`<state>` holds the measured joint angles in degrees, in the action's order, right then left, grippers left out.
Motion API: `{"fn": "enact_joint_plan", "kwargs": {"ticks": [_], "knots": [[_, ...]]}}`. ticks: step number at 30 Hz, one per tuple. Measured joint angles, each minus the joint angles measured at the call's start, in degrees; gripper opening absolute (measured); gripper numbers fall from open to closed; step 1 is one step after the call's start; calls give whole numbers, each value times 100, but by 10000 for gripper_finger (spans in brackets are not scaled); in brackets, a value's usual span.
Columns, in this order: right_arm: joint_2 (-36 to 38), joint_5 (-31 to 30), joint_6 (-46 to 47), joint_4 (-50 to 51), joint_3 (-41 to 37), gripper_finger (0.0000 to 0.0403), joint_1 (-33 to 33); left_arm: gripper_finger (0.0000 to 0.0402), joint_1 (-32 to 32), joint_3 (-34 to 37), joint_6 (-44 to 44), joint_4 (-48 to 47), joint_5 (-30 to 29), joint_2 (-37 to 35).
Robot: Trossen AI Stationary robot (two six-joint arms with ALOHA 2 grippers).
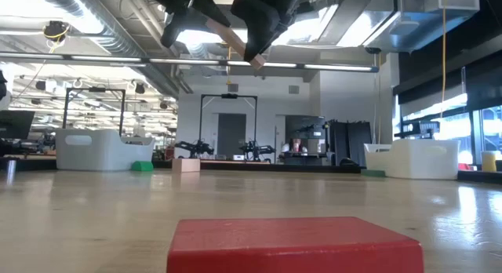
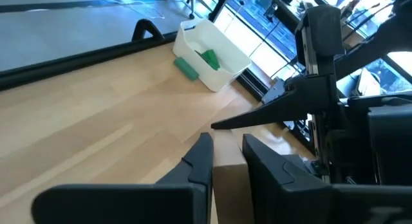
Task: Sort & place blocks by color
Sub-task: Put the brown block into the transparent bin
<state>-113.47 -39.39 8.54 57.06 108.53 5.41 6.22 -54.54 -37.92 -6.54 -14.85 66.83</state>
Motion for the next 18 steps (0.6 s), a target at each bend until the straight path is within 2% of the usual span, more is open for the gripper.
{"fn": "enact_joint_plan", "kwargs": {"ticks": [5, 12, 18], "knots": [[0, 57, -6, 10, 0, 127, 0, 51, 4, 0, -225, -41, 146, 0], [0, 100, -100, -2, 0, 127, 9, 120, 0, 0, -360, -66, 556, 4], [0, 52, -136, -22, 0, 127, 0, 121, -7, 2, -419, -288, 640, 9]]}}
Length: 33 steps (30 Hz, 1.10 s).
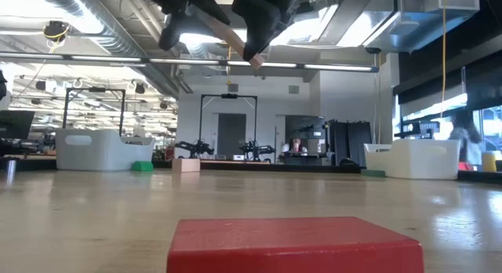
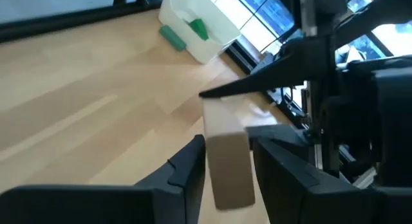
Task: Sort & place blocks by color
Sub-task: Put the brown block into the transparent bin
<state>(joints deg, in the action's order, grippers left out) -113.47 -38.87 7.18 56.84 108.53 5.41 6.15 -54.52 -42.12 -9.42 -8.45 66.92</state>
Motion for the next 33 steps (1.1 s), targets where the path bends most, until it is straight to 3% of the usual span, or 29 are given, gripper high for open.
{"fn": "enact_joint_plan", "kwargs": {"ticks": [20, 26, 33], "knots": [[0, -6, -2, 6, 0, 127, -2, 87, 0, 0, -33, -62, -318, 0], [0, -77, 2, 5, 0, 127, -2, 50, 0, 0, 50, -19, -449, -1], [0, -55, -2, 6, 0, 127, -2, 49, 4, 0, 175, -27, -452, -4]]}}
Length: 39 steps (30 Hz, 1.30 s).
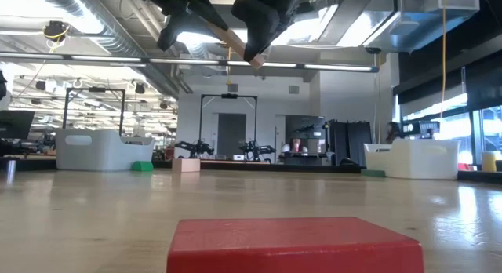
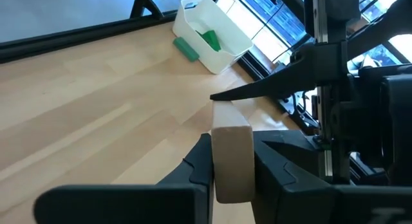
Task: Sort & place blocks by color
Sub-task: Put the brown block into the transparent bin
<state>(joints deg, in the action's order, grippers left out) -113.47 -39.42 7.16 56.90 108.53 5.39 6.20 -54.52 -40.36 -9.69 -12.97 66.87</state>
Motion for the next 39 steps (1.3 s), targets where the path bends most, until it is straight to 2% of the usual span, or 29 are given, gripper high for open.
{"fn": "enact_joint_plan", "kwargs": {"ticks": [3, 8, 12, 20, 34, 39], "knots": [[0, 19, 3, 0, 0, 136, 0, 49, -2, 0, 17, -18, 3, 0], [0, 251, -42, 20, 0, 202, 11, 48, 8, 7, 269, -267, -60, 2], [0, 437, -42, 17, 0, 227, 15, 48, 80, 7, 263, -616, -155, -44], [0, 691, -1, 108, 0, 232, 24, 48, 509, 6, 298, -1583, -200, -308], [4, 679, 11, 317, 59, 234, 20, 48, 1972, 4, 5, -5023, -665, -1242], [4, 676, 9, 317, 59, 234, 17, 48, 2487, 4, 31, -5607, -814, -1301]]}}
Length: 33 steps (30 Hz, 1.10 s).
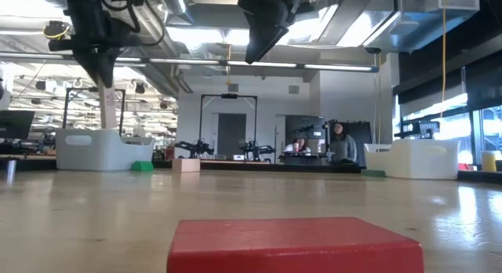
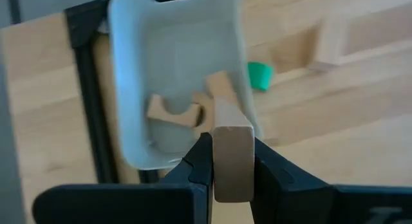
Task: Sort & place blocks by color
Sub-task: Put the brown block into the transparent bin, then put the red block into the transparent bin
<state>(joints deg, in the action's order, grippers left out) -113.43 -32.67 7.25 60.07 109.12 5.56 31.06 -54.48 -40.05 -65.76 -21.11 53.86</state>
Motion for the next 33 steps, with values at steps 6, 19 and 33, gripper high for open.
{"fn": "enact_joint_plan", "kwargs": {"ticks": [6, 19, 33], "knots": [[0, -2, 0, -2, 0, 234, 0, 48, 442, 0, 276, -58, -53, 15], [0, -4, 0, -2, 0, 234, 0, 104, 966, -2, 669, -61, 99, 677], [0, 282, 7, 145, 0, 234, -11, 107, 993, -2, 1017, 617, 112, 902]]}}
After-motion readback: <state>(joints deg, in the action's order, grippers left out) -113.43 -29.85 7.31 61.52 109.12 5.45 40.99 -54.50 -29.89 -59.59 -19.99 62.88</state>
